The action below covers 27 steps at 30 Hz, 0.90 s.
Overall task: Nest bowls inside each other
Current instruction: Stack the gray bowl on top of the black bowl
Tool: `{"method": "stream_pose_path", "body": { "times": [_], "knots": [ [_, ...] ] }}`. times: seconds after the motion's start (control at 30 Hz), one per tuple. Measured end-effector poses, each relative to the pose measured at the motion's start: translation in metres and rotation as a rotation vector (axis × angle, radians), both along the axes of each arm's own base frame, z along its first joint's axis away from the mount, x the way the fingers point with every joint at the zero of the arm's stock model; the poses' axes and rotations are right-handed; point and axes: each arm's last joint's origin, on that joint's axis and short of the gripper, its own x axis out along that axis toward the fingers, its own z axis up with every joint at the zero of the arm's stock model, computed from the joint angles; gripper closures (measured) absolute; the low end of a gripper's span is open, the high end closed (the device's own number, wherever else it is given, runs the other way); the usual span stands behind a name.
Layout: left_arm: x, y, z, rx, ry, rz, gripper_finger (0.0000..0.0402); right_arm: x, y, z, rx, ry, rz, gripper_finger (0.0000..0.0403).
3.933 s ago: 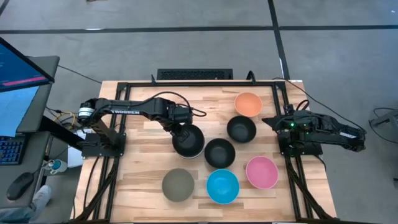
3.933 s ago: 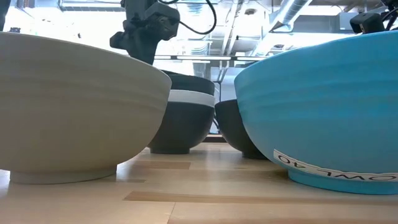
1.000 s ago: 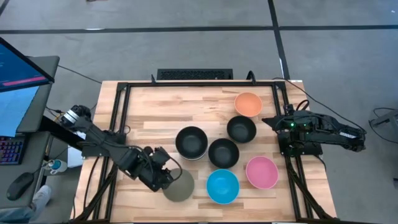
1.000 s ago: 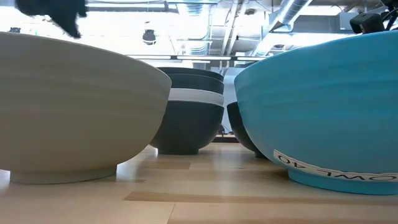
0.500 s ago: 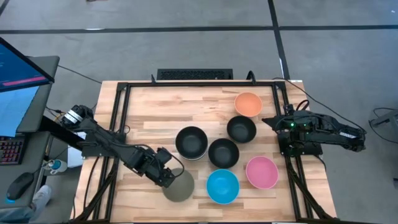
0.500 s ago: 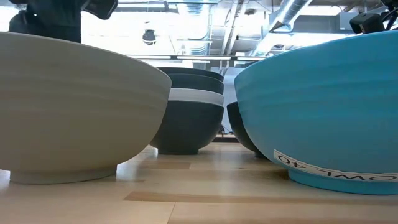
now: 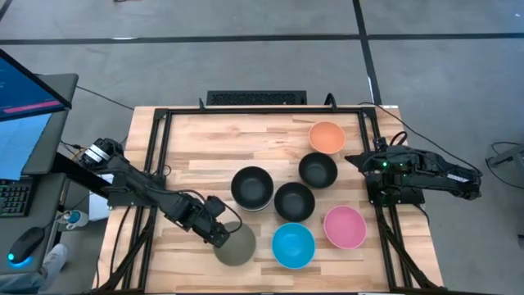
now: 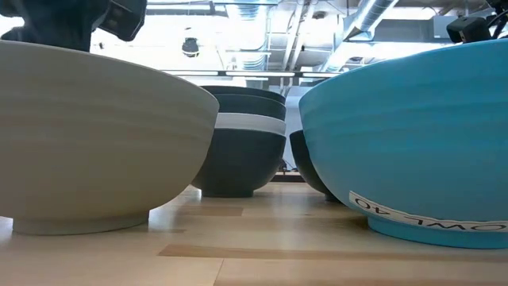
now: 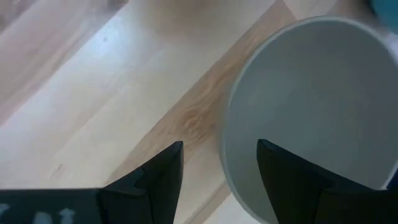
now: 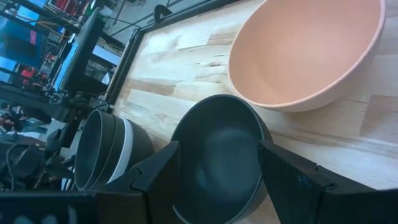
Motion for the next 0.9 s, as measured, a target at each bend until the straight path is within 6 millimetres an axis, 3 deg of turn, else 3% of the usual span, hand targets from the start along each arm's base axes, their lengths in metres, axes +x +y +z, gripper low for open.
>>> {"method": "stream_pose_path", "body": {
  "times": [0.17,0.37,0.57,0.7,0.9],
  "knots": [
    [0.004,0.001,-0.011,-0.003,0.065,0.003,0.0207,0.0,0.0,0.0,0.0,0.0,0.0,0.0163],
    [0.02,-0.007,-0.024,-0.05,0.016,-0.04,0.0207,0.0,0.0,0.0,0.0,0.0,0.0,0.0163],
    [0.021,-0.008,-0.029,-0.038,0.031,-0.047,0.0217,0.0,0.0,0.0,0.0,0.001,0.0,0.0163],
    [0.021,-0.007,-0.029,-0.035,0.039,-0.033,0.0258,0.0,0.0,0.0,0.0,0.001,-0.001,0.0163],
    [0.02,-0.007,-0.028,-0.034,0.051,-0.017,0.0375,0.0,0.0,0.0,0.0,0.001,-0.001,0.0163]
  ]
}}
